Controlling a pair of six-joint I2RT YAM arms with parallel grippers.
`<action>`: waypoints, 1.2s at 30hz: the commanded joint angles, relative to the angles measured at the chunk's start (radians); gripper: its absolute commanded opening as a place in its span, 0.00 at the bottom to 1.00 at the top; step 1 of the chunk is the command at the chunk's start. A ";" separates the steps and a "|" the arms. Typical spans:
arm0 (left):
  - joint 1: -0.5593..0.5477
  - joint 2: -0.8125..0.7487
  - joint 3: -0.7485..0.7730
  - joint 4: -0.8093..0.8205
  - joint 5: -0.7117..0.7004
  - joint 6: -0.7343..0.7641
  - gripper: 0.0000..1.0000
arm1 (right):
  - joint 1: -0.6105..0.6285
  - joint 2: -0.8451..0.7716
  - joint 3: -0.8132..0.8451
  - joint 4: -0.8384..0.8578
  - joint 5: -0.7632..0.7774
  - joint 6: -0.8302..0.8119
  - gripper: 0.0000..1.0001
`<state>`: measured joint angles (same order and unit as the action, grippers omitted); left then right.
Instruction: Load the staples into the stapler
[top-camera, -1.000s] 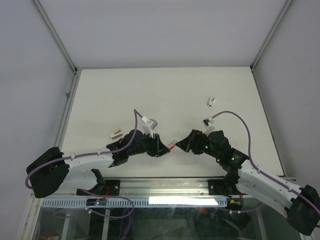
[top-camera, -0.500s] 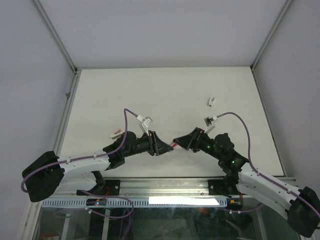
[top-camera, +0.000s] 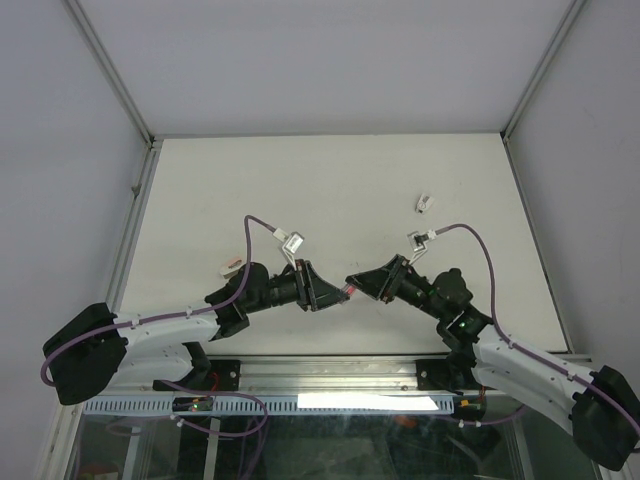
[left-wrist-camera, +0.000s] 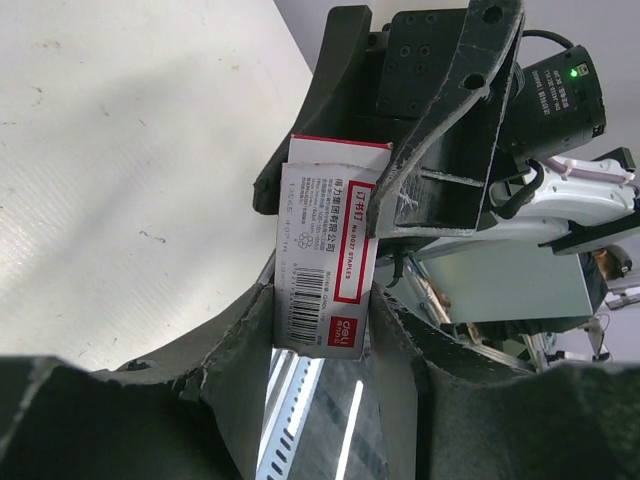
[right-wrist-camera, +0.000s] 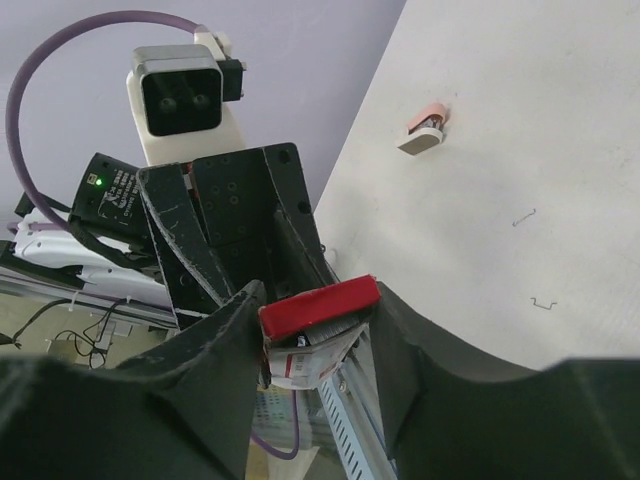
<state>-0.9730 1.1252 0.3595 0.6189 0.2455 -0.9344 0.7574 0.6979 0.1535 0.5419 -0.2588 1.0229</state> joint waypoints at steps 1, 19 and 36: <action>0.009 -0.019 -0.003 0.102 0.038 -0.030 0.44 | -0.003 -0.017 0.014 0.053 -0.003 -0.024 0.44; 0.143 -0.277 0.058 -0.395 -0.132 0.175 0.97 | -0.002 0.101 0.363 -0.632 0.115 -0.532 0.34; 0.282 -0.335 0.050 -0.490 -0.071 0.181 0.97 | 0.187 0.739 0.773 -0.970 0.433 -0.815 0.35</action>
<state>-0.7055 0.8089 0.3943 0.1246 0.1413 -0.7700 0.9127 1.3674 0.8238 -0.3614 0.0906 0.2886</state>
